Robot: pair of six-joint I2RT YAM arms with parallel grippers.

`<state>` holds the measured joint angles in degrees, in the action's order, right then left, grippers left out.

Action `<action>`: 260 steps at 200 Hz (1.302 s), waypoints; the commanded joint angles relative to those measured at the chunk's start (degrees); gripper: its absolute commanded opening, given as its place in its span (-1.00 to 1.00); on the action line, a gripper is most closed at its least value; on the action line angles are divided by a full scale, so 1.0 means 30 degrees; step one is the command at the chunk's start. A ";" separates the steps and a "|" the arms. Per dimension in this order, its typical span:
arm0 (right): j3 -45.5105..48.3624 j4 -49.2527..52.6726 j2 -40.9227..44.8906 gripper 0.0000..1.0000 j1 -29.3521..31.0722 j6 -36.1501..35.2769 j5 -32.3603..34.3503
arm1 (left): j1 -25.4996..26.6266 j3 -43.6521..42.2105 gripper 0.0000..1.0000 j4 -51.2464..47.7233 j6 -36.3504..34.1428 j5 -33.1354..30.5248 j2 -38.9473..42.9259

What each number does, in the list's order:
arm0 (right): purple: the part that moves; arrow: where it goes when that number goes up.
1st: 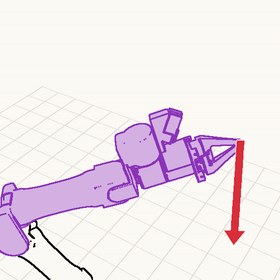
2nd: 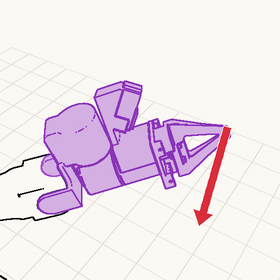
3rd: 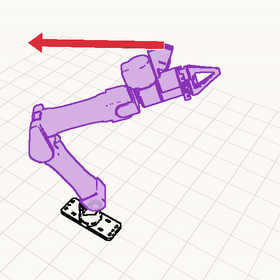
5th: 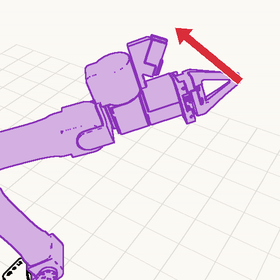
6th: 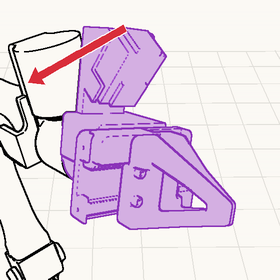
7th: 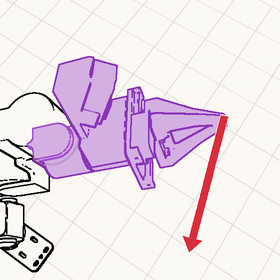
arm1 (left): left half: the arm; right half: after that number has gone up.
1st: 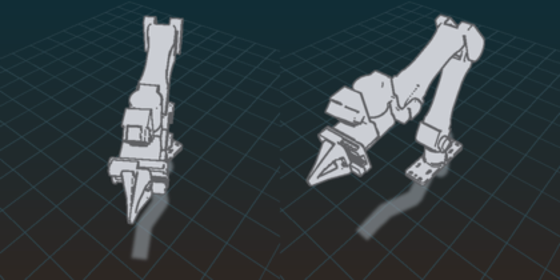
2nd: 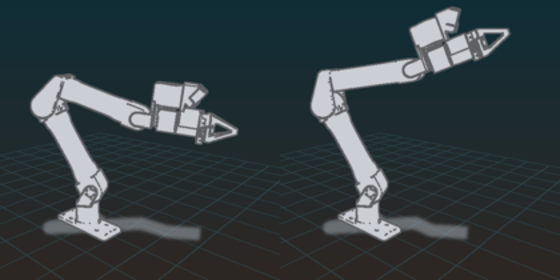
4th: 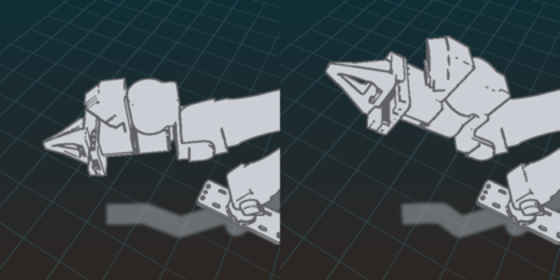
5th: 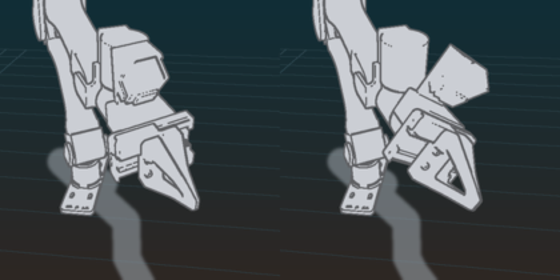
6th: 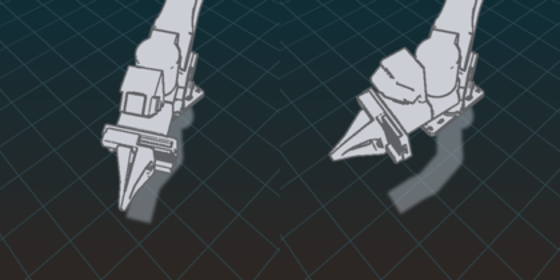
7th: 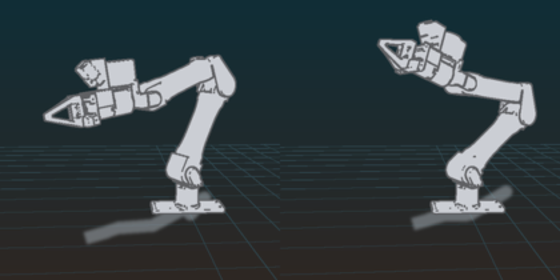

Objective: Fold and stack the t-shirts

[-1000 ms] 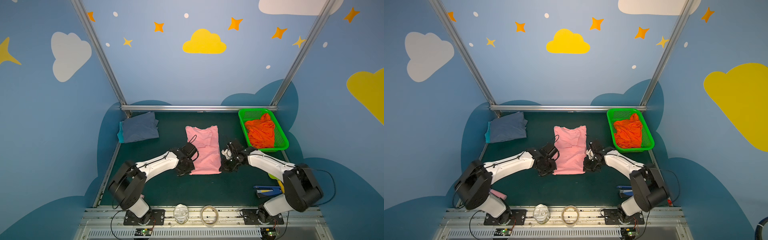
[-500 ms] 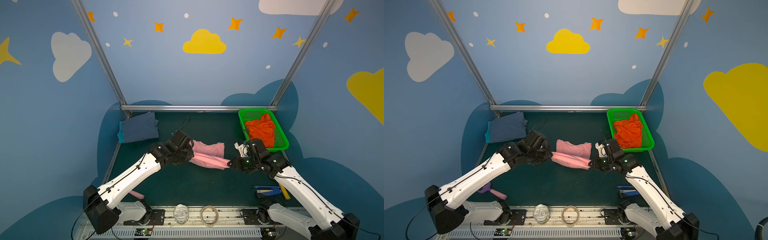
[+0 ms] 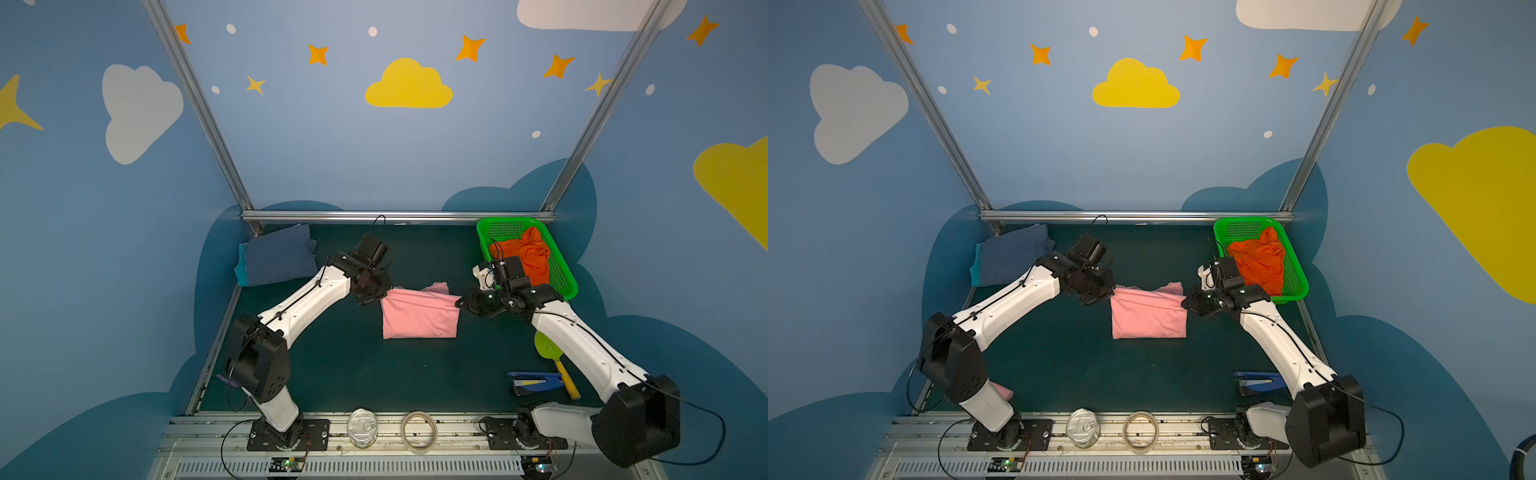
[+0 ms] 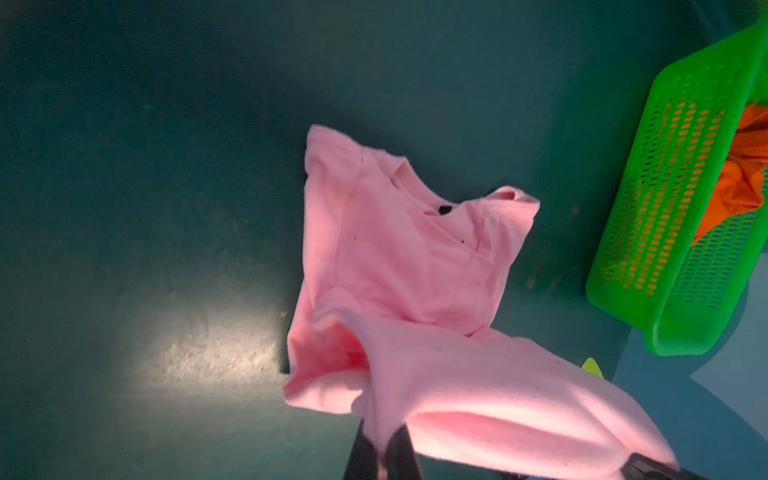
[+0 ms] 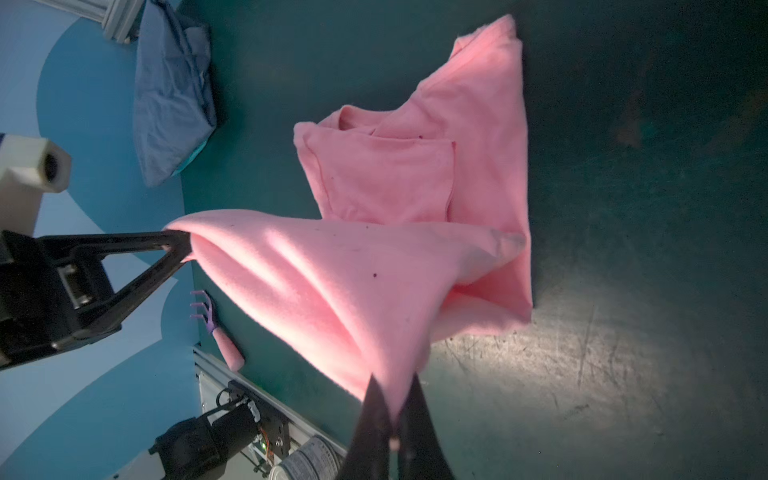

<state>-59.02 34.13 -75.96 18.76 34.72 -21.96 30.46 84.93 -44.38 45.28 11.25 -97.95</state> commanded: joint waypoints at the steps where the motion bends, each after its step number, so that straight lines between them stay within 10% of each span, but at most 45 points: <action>1: -0.1653 -0.0691 -0.1717 -0.96 -0.0769 -0.0118 -0.0329 | -0.0886 0.1395 -0.91 -0.0338 -0.1040 0.0174 -0.1145; 111: -1.4126 0.2479 -1.5627 -0.96 -0.1990 -0.1545 -0.2763 | -0.3402 0.7029 -0.92 -0.1505 -0.1776 0.1769 -0.8117; 154: -1.7488 0.2624 -1.8343 -0.60 -0.2166 -0.1876 -0.2512 | -0.4185 0.9133 -0.87 -0.2043 -0.1773 0.1680 -0.9652; 193: -1.9044 0.2030 -1.8652 -0.33 -0.2231 -0.1816 -0.2643 | -0.5018 0.9895 -0.11 -0.2926 -0.1631 0.0509 -0.9778; 227: -1.7372 0.1988 -1.6132 -0.33 -0.2059 -0.2589 -0.1149 | -0.4899 0.8089 -0.01 -0.3610 -0.1574 -0.2912 -0.7380; 260: -1.1900 -0.0238 -1.1832 -0.34 -0.1649 -0.2563 0.0686 | -0.3400 0.4099 0.27 -0.1543 -0.1564 -0.2021 -0.5674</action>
<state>-102.96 37.41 -121.34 12.75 27.97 -24.91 16.34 102.96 -51.29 40.77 5.82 -118.78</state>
